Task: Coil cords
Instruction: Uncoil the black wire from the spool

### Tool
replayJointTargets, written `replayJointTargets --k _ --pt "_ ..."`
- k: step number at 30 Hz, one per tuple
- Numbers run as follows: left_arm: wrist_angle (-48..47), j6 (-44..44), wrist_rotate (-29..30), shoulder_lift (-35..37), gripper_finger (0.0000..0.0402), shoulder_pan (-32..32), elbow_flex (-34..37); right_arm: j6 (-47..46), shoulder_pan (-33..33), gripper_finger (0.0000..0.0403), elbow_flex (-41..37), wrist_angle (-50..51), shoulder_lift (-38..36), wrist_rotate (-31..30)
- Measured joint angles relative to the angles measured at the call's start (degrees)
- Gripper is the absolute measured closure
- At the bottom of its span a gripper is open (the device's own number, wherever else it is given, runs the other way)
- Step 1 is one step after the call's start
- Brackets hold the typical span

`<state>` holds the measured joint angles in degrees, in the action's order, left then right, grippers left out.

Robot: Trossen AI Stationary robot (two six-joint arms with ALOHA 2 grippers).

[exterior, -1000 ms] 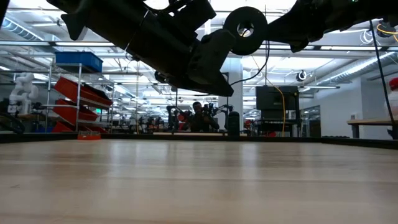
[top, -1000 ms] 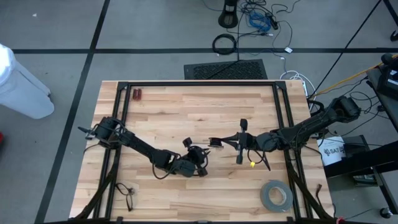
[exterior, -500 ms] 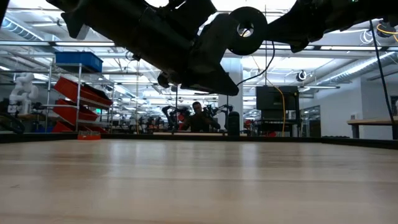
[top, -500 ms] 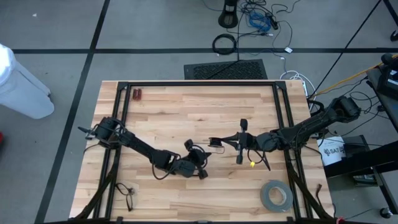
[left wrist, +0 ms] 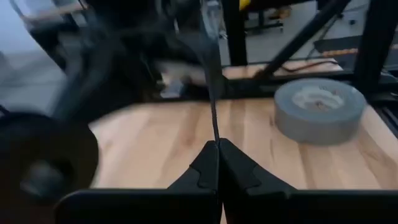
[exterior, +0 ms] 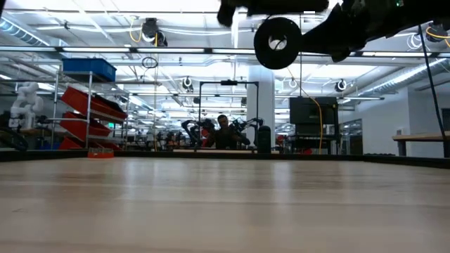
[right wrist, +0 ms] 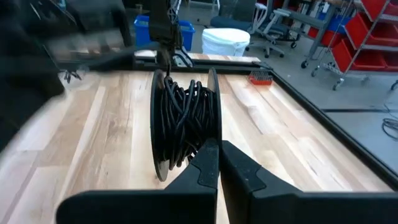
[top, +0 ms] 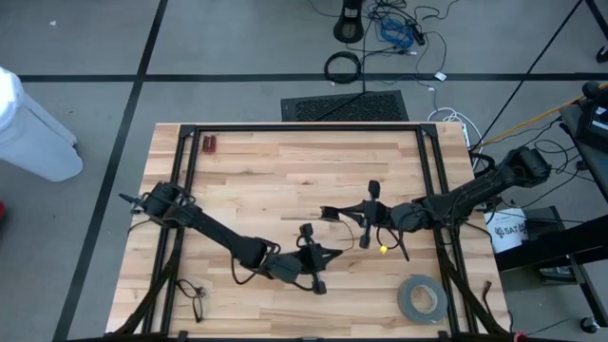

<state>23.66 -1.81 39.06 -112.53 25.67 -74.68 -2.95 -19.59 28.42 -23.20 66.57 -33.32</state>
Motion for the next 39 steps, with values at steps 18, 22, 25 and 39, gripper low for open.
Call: replayJointTargets --k 18,22,25,39 --pt "-47.52 27.04 22.07 17.19 0.0400 7.45 -2.29 -0.89 -1.90 0.0403 -0.04 -0.33 -0.46 0.89" --pt "-58.27 36.63 22.19 17.86 0.0400 7.84 -2.28 -0.41 -2.19 0.0403 -0.04 -4.29 -1.14 2.30" --pt "-62.51 42.83 22.05 17.83 0.0400 8.17 -1.32 0.50 -2.80 0.0403 -0.04 -6.40 -2.18 2.40" --pt "-62.03 55.50 17.86 12.81 0.0400 8.09 3.98 7.12 -3.39 0.0403 5.04 -10.03 -6.36 1.73"
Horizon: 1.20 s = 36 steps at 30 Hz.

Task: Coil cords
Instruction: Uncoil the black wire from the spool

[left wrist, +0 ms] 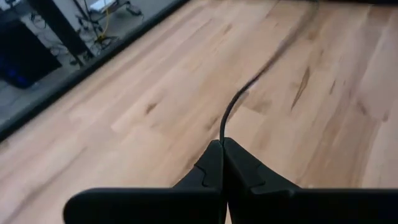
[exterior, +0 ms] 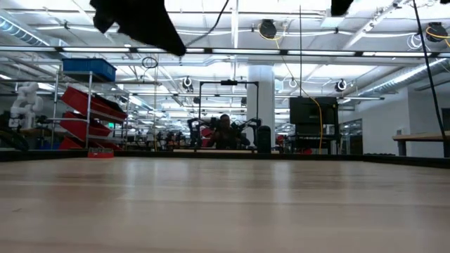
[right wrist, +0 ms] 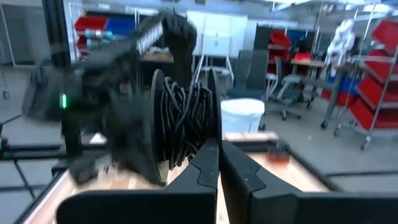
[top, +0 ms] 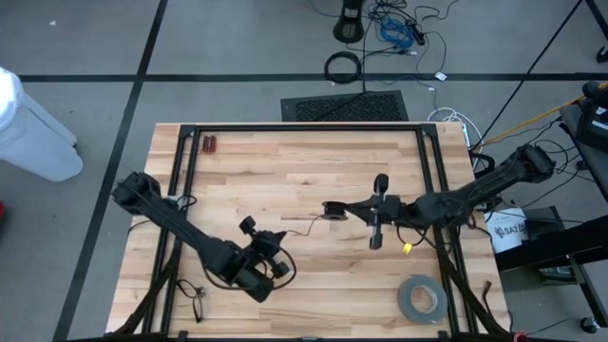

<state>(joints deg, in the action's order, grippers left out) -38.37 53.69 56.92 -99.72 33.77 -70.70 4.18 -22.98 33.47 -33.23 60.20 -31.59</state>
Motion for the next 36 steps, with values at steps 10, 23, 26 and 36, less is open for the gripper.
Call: replayJointTargets --k 10,23,26,36 --pt "11.08 -4.74 -5.85 -4.62 0.0392 -1.87 0.02 3.60 0.00 0.0403 10.55 8.09 0.04 -0.12" --pt "22.95 -12.67 -8.14 -4.46 0.0260 1.83 -1.73 -0.52 0.00 0.0403 11.79 17.97 0.11 -0.20" --pt "22.54 -13.64 -8.17 -4.48 0.0246 2.93 -1.73 -0.51 0.00 0.0403 11.79 17.90 0.11 -0.17" --pt "30.41 -16.97 8.81 -4.78 0.0205 2.48 -1.20 -1.77 0.00 0.0403 11.79 17.68 0.11 -0.11"
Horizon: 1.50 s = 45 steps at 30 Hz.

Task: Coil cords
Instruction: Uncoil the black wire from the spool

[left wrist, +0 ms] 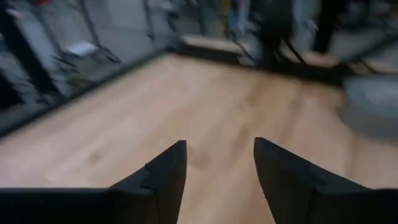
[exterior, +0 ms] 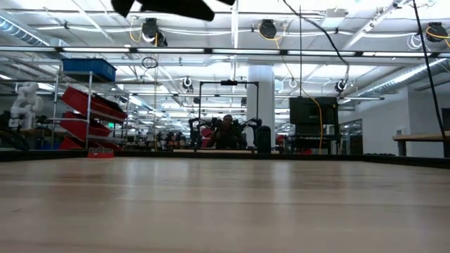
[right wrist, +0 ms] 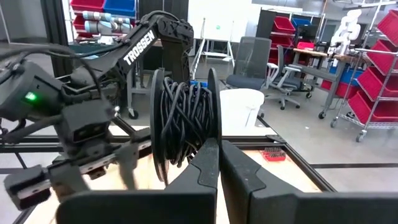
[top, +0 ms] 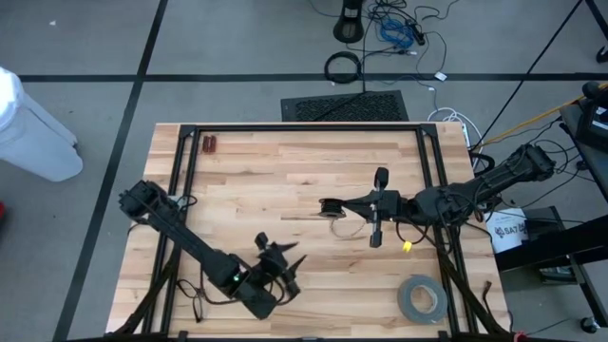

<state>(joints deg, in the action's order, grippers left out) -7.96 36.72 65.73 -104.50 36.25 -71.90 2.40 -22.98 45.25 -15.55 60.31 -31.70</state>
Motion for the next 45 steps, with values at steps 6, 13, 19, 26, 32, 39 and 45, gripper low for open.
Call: replayJointTargets --k 6,13,19,26,32,39,45 --pt "16.22 -15.18 2.52 -3.15 0.0187 -1.99 0.00 -0.23 0.00 0.0403 0.00 -0.09 0.00 0.13" --pt "32.64 -29.64 4.26 -6.68 0.0182 -2.81 -0.01 -0.21 0.00 0.0403 0.02 -0.07 0.00 0.17" --pt "40.93 -31.15 3.87 -8.96 0.0182 -4.38 -0.02 -0.06 0.00 0.0403 0.02 -0.06 0.00 0.17" --pt "43.68 -31.14 -0.11 -9.39 0.0182 -6.28 -0.02 0.40 0.00 0.0403 0.02 0.02 0.02 0.17" --pt "43.63 -31.14 -0.02 -9.39 0.0182 -7.59 -0.47 0.42 0.00 0.0403 0.02 0.02 0.04 0.17" --pt "43.58 -31.29 -1.11 -9.41 0.0202 -8.06 -1.14 0.82 0.00 0.0403 0.02 -0.02 0.04 0.17" --pt "43.47 -31.31 -1.22 -9.43 0.0256 -8.11 -1.14 0.84 0.00 0.0403 0.02 -0.13 0.95 0.09"
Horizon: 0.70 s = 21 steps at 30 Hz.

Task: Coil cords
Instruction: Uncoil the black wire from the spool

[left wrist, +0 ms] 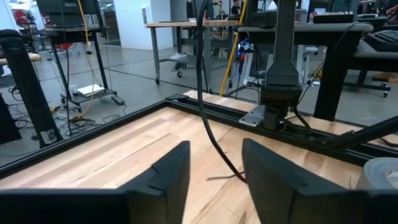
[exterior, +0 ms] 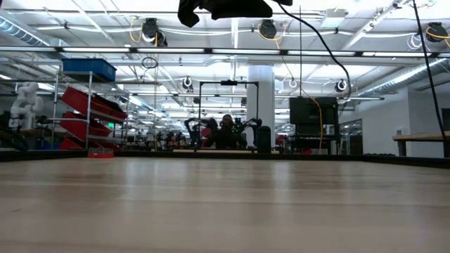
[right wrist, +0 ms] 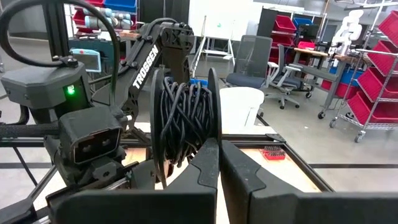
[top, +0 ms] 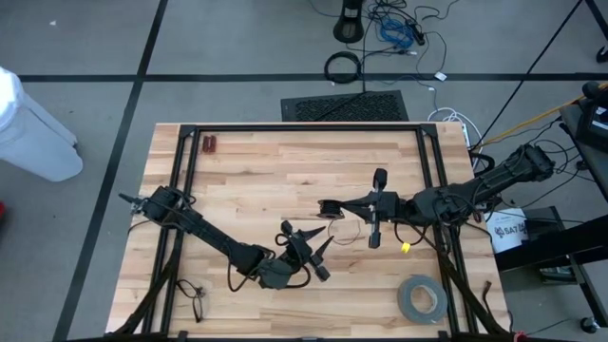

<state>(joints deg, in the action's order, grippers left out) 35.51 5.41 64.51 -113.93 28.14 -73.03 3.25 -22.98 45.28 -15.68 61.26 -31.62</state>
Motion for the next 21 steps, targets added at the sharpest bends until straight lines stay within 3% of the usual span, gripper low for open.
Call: replayJointTargets --k 11,17,21 --pt "0.00 -0.17 -1.05 0.00 0.0322 0.00 0.00 0.62 0.00 0.0403 0.00 -0.95 1.11 -0.09" --pt "-0.04 -0.19 -1.07 0.00 0.0389 0.00 0.00 0.68 0.00 0.0403 0.00 -1.22 1.11 -0.42" --pt "-0.04 -0.20 -1.09 0.00 0.0394 0.00 0.00 0.68 0.00 0.0403 0.00 -1.22 1.11 -0.42"
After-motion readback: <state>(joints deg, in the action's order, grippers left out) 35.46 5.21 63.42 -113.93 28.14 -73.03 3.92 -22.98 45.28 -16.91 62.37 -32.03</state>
